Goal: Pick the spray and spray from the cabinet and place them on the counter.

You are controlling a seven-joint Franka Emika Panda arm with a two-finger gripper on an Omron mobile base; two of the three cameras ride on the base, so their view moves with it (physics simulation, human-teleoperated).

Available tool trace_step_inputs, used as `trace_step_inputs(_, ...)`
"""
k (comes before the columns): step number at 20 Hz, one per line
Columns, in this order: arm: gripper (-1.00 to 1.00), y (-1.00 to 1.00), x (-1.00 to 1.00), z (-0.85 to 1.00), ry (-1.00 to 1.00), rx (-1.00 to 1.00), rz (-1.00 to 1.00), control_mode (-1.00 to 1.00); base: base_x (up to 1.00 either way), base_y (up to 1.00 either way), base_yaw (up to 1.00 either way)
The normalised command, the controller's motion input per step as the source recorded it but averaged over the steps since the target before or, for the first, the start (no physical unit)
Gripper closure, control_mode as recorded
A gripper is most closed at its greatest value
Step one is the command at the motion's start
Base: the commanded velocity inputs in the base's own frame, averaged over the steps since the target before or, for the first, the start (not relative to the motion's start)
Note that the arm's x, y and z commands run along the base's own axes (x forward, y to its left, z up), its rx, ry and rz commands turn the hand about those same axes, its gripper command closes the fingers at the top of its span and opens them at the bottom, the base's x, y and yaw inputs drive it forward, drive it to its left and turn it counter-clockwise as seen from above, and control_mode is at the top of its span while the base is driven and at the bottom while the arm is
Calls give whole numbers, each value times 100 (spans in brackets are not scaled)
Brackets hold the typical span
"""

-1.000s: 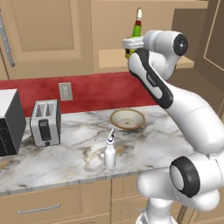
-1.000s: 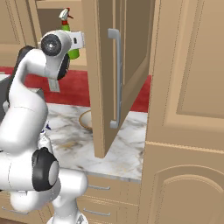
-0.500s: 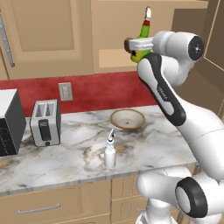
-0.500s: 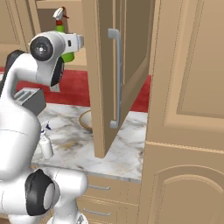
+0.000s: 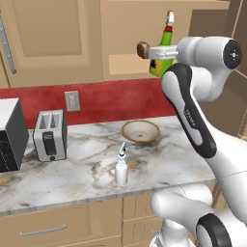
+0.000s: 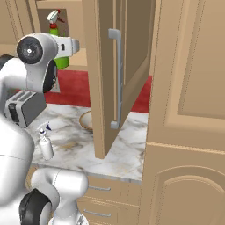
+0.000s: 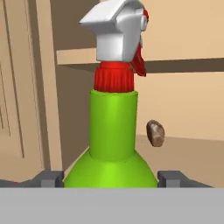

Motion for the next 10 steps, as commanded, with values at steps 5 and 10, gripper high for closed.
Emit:
trace_step_inputs(5,100,0,-39,-8,-2,-1,0,-100,0,0,0)
trace_step_inputs(10,100,0,-36,-17,-2,-3,0,-100,0,0,0)
